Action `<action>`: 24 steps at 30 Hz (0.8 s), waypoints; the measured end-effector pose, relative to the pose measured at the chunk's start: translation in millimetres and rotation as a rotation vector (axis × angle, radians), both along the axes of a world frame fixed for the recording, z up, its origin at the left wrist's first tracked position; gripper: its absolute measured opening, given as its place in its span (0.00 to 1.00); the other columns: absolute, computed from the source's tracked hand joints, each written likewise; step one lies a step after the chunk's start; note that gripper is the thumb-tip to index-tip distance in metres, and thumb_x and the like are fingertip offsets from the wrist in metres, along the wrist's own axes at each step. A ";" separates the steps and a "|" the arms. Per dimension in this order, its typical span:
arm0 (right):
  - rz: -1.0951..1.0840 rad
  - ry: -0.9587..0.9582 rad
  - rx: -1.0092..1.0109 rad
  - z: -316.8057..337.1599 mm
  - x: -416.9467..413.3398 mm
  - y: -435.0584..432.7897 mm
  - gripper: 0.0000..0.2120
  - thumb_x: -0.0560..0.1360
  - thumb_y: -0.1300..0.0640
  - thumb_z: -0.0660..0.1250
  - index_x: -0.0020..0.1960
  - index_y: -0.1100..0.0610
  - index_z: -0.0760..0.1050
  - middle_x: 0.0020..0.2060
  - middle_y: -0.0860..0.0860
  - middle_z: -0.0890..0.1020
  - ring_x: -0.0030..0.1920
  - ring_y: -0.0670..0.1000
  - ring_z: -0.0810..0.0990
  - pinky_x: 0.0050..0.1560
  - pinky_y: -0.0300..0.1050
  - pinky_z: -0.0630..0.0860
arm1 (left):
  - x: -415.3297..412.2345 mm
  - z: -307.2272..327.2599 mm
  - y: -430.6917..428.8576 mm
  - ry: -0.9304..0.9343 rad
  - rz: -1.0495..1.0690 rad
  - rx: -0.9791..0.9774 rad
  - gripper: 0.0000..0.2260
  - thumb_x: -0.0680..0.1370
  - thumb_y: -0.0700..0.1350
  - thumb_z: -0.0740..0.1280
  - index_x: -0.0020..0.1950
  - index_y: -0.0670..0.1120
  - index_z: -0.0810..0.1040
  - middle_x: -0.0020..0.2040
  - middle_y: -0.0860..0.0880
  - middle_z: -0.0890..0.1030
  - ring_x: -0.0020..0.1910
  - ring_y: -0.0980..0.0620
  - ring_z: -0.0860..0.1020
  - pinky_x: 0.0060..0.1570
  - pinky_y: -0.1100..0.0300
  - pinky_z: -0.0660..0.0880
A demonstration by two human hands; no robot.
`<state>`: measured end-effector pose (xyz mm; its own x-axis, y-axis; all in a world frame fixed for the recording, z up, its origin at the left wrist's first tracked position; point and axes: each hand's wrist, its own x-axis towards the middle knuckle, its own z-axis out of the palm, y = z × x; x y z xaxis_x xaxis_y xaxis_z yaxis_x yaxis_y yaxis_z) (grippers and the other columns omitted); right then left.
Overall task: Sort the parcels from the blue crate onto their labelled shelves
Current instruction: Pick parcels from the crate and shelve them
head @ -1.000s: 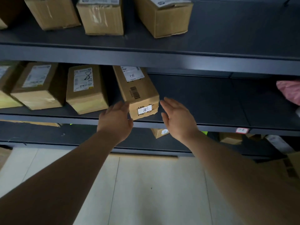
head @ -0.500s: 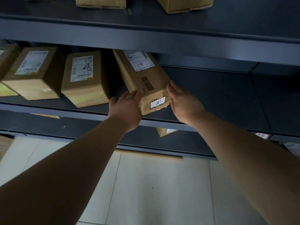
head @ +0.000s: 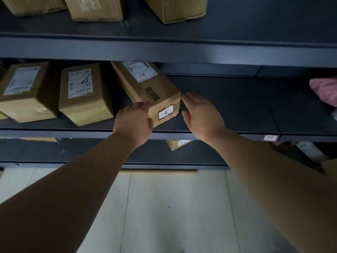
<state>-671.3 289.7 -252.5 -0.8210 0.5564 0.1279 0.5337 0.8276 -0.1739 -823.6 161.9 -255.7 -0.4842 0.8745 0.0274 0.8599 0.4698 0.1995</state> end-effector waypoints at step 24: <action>-0.803 0.188 0.052 157.6 424.4 -289.6 0.21 0.77 0.52 0.58 0.66 0.60 0.73 0.64 0.55 0.76 0.67 0.55 0.72 0.68 0.53 0.68 | 388.7 161.8 -117.7 -0.207 -0.885 0.225 0.18 0.74 0.49 0.62 0.60 0.43 0.80 0.55 0.45 0.83 0.50 0.42 0.80 0.50 0.48 0.77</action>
